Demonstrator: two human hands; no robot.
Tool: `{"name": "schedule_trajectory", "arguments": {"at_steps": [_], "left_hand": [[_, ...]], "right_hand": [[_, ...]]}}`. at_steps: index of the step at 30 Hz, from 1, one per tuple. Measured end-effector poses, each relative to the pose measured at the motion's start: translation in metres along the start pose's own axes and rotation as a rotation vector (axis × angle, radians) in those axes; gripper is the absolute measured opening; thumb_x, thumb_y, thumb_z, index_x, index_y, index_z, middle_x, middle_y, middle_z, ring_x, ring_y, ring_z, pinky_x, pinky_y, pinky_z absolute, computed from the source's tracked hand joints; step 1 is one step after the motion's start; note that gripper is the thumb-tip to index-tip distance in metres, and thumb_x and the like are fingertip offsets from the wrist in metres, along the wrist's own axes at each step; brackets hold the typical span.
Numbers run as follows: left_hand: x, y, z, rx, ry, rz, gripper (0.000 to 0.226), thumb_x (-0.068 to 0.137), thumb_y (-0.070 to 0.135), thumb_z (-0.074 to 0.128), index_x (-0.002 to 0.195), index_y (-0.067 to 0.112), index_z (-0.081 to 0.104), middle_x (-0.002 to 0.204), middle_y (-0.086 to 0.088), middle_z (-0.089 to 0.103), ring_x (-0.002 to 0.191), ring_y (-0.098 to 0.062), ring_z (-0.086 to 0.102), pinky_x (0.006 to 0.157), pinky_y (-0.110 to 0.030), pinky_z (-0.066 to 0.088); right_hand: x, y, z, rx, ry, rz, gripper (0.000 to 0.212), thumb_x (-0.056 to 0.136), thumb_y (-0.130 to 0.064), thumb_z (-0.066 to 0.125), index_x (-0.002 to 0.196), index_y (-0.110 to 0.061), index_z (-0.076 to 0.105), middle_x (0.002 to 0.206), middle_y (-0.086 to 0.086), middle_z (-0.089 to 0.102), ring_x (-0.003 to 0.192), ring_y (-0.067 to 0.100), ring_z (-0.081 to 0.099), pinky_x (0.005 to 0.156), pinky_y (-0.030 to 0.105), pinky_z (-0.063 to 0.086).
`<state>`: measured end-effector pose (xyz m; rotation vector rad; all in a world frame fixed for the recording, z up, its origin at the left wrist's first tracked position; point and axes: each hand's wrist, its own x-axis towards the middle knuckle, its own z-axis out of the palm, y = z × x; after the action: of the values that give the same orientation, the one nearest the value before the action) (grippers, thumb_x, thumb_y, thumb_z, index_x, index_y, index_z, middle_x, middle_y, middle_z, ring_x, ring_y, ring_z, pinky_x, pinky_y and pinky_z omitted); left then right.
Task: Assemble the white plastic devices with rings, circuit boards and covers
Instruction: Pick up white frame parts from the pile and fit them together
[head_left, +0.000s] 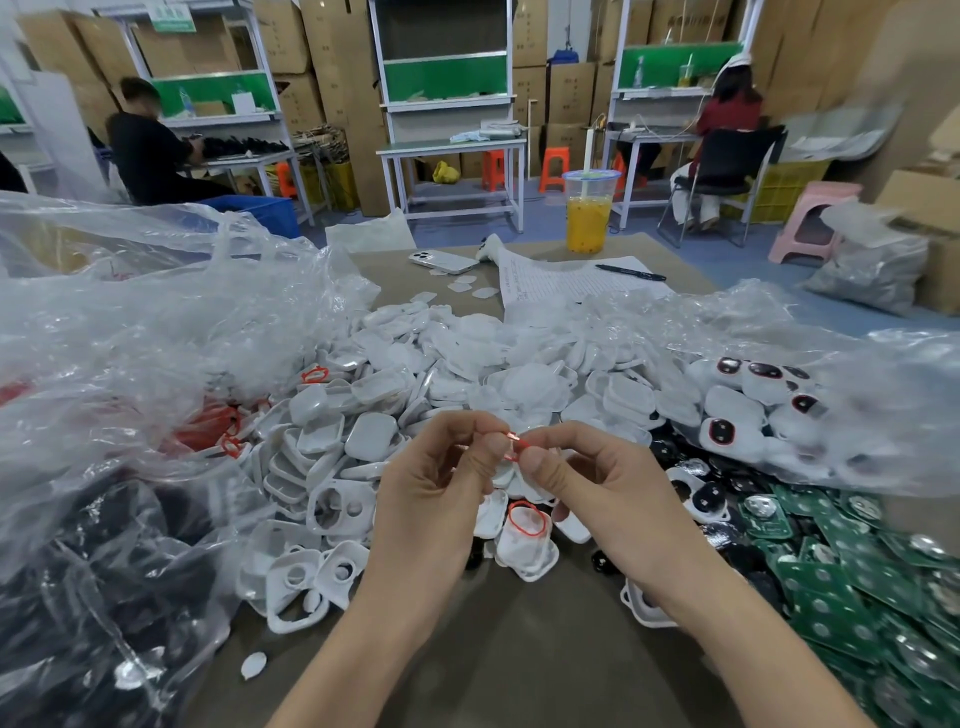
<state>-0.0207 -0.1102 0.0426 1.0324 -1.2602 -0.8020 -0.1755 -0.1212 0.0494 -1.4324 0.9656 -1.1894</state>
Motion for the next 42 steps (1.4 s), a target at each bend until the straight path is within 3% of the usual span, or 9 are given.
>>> {"name": "schedule_trajectory", "arguments": {"at_steps": [4,6,8,13,17,23,28,35,42], "left_hand": [[-0.001,0.000,-0.001,0.087,-0.024,0.013,0.028,0.094,0.013,0.070,0.083,0.038,0.072,0.077,0.016,0.070,0.066,0.000,0.059,0.062,-0.013,0.046],[-0.002,0.000,-0.001,-0.035,-0.010,-0.038,0.008,0.088,0.027,0.075,0.089,0.035,0.074,0.073,0.013,0.068,0.062,-0.003,0.058,0.057,-0.013,0.046],[-0.001,0.000,-0.001,-0.176,-0.005,-0.131,0.018,0.077,0.040,0.077,0.092,0.030,0.074,0.072,0.006,0.067,0.059,-0.008,0.057,0.054,-0.015,0.045],[-0.002,-0.002,0.003,-0.260,-0.062,-0.302,0.029,0.070,0.048,0.076,0.086,0.023,0.079,0.073,0.001,0.067,0.067,-0.009,0.060,0.065,-0.026,0.056],[-0.003,-0.002,0.004,-0.171,-0.014,-0.242,0.019,0.081,0.041,0.072,0.081,0.022,0.073,0.071,0.000,0.068,0.065,-0.009,0.062,0.060,-0.020,0.052],[0.002,-0.006,-0.005,-0.107,0.093,-0.185,0.007,0.099,0.017,0.062,0.093,0.016,0.065,0.073,-0.002,0.072,0.058,-0.011,0.060,0.050,-0.020,0.048],[0.002,-0.009,-0.004,-0.103,0.051,-0.185,0.030,0.100,0.008,0.058,0.087,0.027,0.077,0.072,0.001,0.067,0.057,-0.012,0.058,0.055,-0.021,0.052],[0.001,-0.006,-0.001,-0.108,0.003,-0.195,0.018,0.093,0.010,0.070,0.093,0.026,0.077,0.087,0.002,0.078,0.074,-0.012,0.073,0.071,-0.019,0.057],[-0.001,-0.009,0.002,0.005,0.026,-0.115,0.016,0.090,0.013,0.074,0.087,0.028,0.075,0.088,0.005,0.077,0.078,-0.014,0.074,0.070,-0.020,0.055]], "right_hand": [[0.001,0.001,-0.001,0.010,0.001,-0.006,0.017,0.075,-0.046,0.073,0.084,-0.033,0.079,0.079,-0.003,0.074,0.061,0.003,0.058,0.057,0.015,0.048],[0.002,0.003,-0.001,0.015,-0.002,-0.008,0.021,0.074,-0.047,0.074,0.086,-0.031,0.079,0.086,0.004,0.075,0.068,0.008,0.058,0.060,0.018,0.050],[0.002,0.003,-0.001,0.014,0.006,-0.011,0.022,0.074,-0.047,0.076,0.086,-0.029,0.079,0.089,0.010,0.074,0.069,0.009,0.057,0.061,0.018,0.049],[0.001,0.004,0.000,0.017,0.046,-0.045,0.011,0.076,-0.039,0.074,0.082,-0.030,0.077,0.068,-0.017,0.069,0.060,-0.003,0.061,0.057,0.007,0.043],[0.001,0.005,0.001,-0.013,0.038,-0.051,0.010,0.077,-0.041,0.073,0.084,-0.034,0.076,0.067,-0.017,0.069,0.060,-0.003,0.060,0.057,0.007,0.043],[0.006,0.013,-0.005,-0.037,0.123,-0.034,0.029,0.093,-0.013,0.069,0.097,-0.041,0.073,0.102,-0.006,0.073,0.070,0.010,0.068,0.071,0.034,0.062],[0.009,0.017,-0.007,-0.010,0.219,-0.018,0.037,0.092,-0.015,0.071,0.104,-0.049,0.059,0.111,0.003,0.067,0.075,0.014,0.074,0.083,0.054,0.059],[0.010,0.019,-0.009,0.014,0.154,0.002,0.039,0.093,-0.007,0.068,0.101,-0.045,0.065,0.106,-0.002,0.073,0.084,0.012,0.072,0.072,0.028,0.060],[0.009,0.021,-0.004,0.005,0.048,0.020,0.034,0.096,-0.011,0.064,0.102,-0.044,0.065,0.102,-0.007,0.076,0.085,0.017,0.075,0.078,0.032,0.061]]}}
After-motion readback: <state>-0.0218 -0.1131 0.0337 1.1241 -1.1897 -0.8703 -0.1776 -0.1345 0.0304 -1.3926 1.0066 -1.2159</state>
